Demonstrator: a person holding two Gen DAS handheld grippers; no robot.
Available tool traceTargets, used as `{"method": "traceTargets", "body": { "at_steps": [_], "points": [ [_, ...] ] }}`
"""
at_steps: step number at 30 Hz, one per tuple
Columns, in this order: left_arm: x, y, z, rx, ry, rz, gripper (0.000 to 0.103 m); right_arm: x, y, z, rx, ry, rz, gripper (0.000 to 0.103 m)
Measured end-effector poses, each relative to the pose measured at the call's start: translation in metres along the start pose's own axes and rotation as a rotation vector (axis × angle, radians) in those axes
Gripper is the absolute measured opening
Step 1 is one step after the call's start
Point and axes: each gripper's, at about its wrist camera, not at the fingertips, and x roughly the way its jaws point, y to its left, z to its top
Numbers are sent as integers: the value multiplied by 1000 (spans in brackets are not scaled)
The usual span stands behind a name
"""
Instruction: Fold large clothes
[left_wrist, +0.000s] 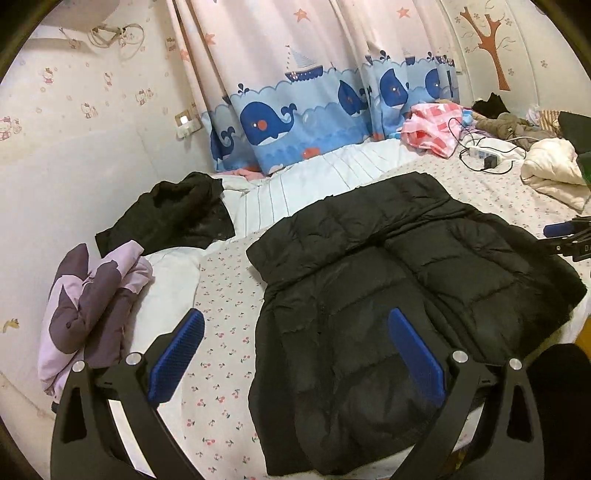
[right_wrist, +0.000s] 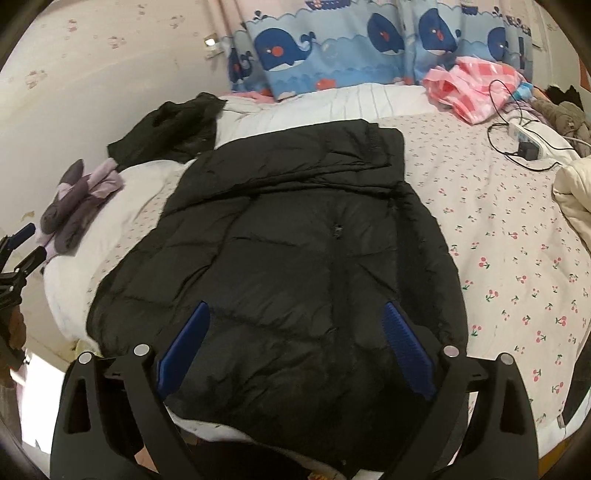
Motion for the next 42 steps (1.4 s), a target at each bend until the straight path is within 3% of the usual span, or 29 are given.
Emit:
{"method": "traceTargets", "body": {
  "at_steps": [15,36,40,42],
  "points": [
    [-46,-28,6,15,-51,20,96,-32,19,-10,-68,-16,52,94],
    [-74,-72,22,70,-71,27,96,-42,-13,-38,-37,8,39,95],
    [-64,-71,22,55,-44,-3,96,-39,-22,-40,-28,19,34,95],
    [-49,-58,19,-9,12,-79,96,-39,-27,-40,-22,21,29,95]
  ]
}}
